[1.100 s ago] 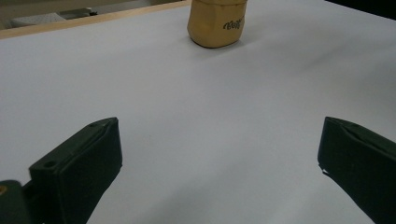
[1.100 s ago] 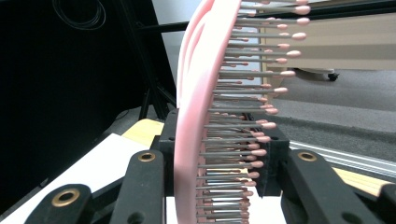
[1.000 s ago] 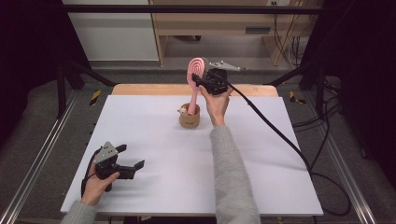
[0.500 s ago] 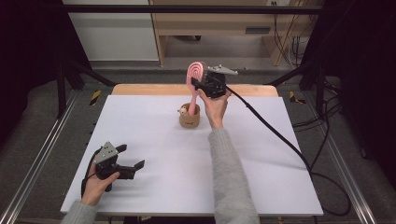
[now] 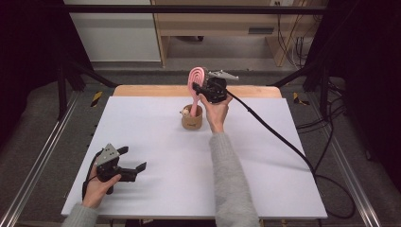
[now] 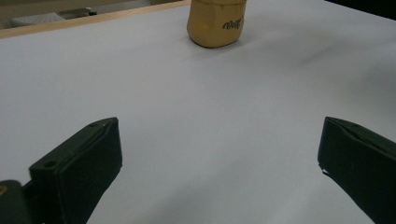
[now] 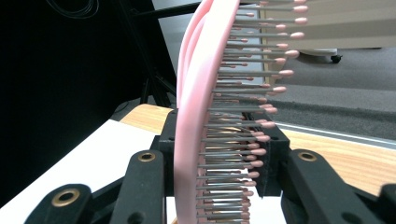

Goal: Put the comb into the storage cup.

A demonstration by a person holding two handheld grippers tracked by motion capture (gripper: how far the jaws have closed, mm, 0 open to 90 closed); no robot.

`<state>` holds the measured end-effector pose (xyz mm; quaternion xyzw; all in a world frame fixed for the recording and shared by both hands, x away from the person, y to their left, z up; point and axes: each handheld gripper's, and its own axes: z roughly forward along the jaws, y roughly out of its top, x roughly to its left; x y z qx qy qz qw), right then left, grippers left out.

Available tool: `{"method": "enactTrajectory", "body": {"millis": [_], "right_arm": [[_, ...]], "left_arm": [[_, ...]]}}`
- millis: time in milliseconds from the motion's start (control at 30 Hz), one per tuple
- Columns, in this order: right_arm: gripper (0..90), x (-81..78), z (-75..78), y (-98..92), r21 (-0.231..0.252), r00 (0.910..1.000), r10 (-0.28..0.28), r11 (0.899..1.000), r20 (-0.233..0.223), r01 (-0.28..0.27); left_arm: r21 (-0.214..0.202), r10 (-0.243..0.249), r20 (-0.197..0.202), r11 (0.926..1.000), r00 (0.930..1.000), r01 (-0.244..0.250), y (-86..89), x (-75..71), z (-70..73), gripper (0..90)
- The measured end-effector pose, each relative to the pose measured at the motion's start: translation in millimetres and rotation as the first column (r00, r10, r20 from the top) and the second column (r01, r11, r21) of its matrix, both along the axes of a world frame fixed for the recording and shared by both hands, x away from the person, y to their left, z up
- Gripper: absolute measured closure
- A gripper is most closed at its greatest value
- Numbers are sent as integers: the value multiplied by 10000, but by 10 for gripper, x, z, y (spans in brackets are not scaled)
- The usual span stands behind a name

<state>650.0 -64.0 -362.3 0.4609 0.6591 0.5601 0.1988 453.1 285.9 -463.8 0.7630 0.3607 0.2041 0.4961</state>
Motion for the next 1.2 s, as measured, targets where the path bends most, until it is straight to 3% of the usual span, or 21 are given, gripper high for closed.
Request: {"method": "enactTrajectory", "body": {"millis": [467,1000,1200], "right_arm": [[631,-3,-155,-73,232,9994,-130,9996,-331,138],[627,-10,-214,-227,776,9979,-306,9964,-568,350],[624,-10,-219,-252,758,9973,-390,9962,-619,437]], "left_arm": [[33,0,-20,10000,10000,0,-8,1,-9,0],[68,-6,-45,10000,10000,6,-11,2,-11,0],[61,-7,-37,10000,10000,7,-11,1,-11,0]]}}
